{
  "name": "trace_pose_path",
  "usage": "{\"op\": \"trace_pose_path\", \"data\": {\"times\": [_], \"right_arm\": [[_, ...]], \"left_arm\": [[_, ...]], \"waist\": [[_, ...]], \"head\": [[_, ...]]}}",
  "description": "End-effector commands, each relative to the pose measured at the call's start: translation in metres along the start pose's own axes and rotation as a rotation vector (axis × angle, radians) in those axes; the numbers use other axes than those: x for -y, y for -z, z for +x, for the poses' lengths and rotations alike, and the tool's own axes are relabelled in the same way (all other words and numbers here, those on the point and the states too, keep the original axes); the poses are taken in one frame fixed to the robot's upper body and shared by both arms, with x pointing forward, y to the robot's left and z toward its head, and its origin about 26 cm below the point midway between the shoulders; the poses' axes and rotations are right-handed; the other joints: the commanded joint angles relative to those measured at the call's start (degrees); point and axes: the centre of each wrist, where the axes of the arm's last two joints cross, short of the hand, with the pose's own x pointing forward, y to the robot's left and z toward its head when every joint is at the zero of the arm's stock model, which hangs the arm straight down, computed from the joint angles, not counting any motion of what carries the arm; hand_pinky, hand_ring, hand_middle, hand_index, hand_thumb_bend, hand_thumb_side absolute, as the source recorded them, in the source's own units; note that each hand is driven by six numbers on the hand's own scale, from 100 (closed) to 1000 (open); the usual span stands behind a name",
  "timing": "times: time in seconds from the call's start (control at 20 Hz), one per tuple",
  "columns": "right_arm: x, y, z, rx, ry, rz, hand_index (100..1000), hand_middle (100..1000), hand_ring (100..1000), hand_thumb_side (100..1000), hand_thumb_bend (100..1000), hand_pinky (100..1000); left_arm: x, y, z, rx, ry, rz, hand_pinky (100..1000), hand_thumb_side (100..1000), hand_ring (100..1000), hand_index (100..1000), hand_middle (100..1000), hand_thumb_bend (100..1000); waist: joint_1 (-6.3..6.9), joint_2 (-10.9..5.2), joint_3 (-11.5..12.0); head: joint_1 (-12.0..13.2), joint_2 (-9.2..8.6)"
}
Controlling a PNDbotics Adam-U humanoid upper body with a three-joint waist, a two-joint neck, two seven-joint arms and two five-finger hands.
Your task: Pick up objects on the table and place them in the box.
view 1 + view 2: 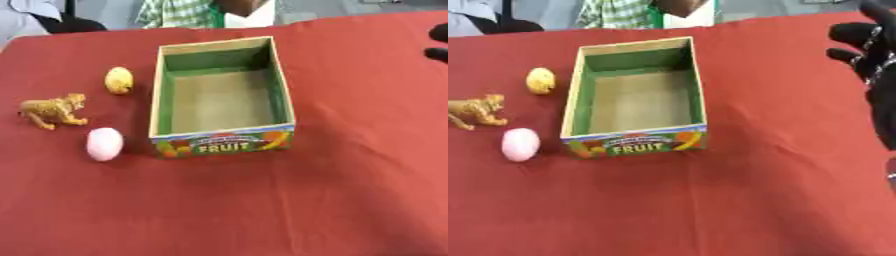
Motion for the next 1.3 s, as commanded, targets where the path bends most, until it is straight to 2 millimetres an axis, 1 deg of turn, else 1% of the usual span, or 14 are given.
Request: {"op": "trace_pose_path", "data": {"times": [0.05, 0.15, 0.4, 0.55, 0.75, 0.8, 0.85, 0.9, 0.95, 1.0, 1.05, 1.1, 1.3], "right_arm": [[0.006, 0.006, 0.009, 0.039, -0.029, 0.018, 959, 749, 866, 1000, 100, 829], [0.006, 0.007, 0.01, 0.043, -0.033, 0.021, 959, 749, 866, 1000, 100, 829], [0.005, 0.009, 0.011, 0.049, -0.035, 0.035, 959, 749, 866, 1000, 100, 829], [0.004, 0.01, 0.011, 0.052, -0.033, 0.042, 959, 749, 867, 1000, 100, 829], [0.003, 0.011, 0.012, 0.054, -0.026, 0.053, 959, 749, 867, 1000, 100, 830], [0.003, 0.012, 0.012, 0.054, -0.025, 0.055, 959, 749, 867, 1000, 100, 830], [0.002, 0.012, 0.012, 0.054, -0.024, 0.057, 959, 749, 867, 1000, 100, 830], [0.002, 0.012, 0.012, 0.053, -0.024, 0.059, 959, 749, 867, 1000, 100, 830], [0.002, 0.012, 0.012, 0.052, -0.023, 0.06, 959, 749, 867, 1000, 100, 830], [0.002, 0.012, 0.012, 0.051, -0.023, 0.061, 959, 749, 867, 1000, 100, 830], [0.002, 0.012, 0.012, 0.051, -0.022, 0.063, 959, 749, 868, 1000, 100, 830], [0.002, 0.011, 0.012, 0.05, -0.022, 0.064, 959, 749, 868, 1000, 100, 830], [0.001, 0.011, 0.012, 0.047, -0.022, 0.069, 959, 749, 868, 1000, 100, 830]], "left_arm": [[-0.015, 0.019, 0.009, 0.077, 0.091, -0.012, 575, 962, 636, 900, 722, 100], [-0.019, 0.028, 0.014, 0.112, 0.141, -0.041, 578, 947, 640, 902, 725, 100], [-0.027, 0.051, 0.025, 0.178, 0.261, -0.156, 591, 864, 657, 905, 733, 100], [-0.027, 0.064, 0.023, 0.194, 0.337, -0.267, 601, 843, 670, 903, 737, 100], [-0.022, 0.08, 0.014, 0.197, 0.442, -0.452, 636, 772, 715, 901, 753, 100], [-0.021, 0.083, 0.012, 0.2, 0.466, -0.496, 645, 777, 728, 903, 759, 126], [-0.02, 0.087, 0.01, 0.204, 0.489, -0.539, 646, 778, 731, 903, 761, 133], [-0.019, 0.09, 0.008, 0.212, 0.514, -0.585, 666, 795, 758, 913, 780, 202], [-0.017, 0.094, 0.007, 0.222, 0.541, -0.634, 670, 799, 764, 917, 785, 222], [-0.016, 0.097, 0.007, 0.231, 0.567, -0.681, 682, 810, 781, 928, 799, 289], [-0.014, 0.101, 0.007, 0.24, 0.595, -0.723, 686, 814, 789, 932, 805, 313], [-0.013, 0.105, 0.007, 0.247, 0.624, -0.761, 697, 826, 807, 943, 818, 371], [-0.006, 0.118, 0.011, 0.27, 0.715, -0.904, 720, 855, 839, 970, 840, 494]], "waist": [[-0.3, -0.5, -0.1], [-0.45, -0.2, 0.0], [-0.83, 0.11, 0.0], [-0.95, 0.05, -0.2], [-1.02, -0.1, -0.4], [-1.02, -0.13, -0.5], [-1.03, -0.16, -0.6], [-1.02, -0.18, -0.6], [-1.02, -0.21, -0.7], [-1.01, -0.25, -0.8], [-1.01, -0.27, -0.8], [-1.0, -0.3, -0.9], [-0.97, -0.33, -1.0]], "head": [[0.3, 0.19], [0.4, -0.23], [0.5, -0.74], [0.4, -0.84], [0.4, -1.28], [0.4, -1.43], [0.4, -1.54], [0.4, -1.66], [0.4, -1.74], [0.4, -1.8], [0.3, -1.84], [0.3, -1.85], [0.4, -1.93]]}}
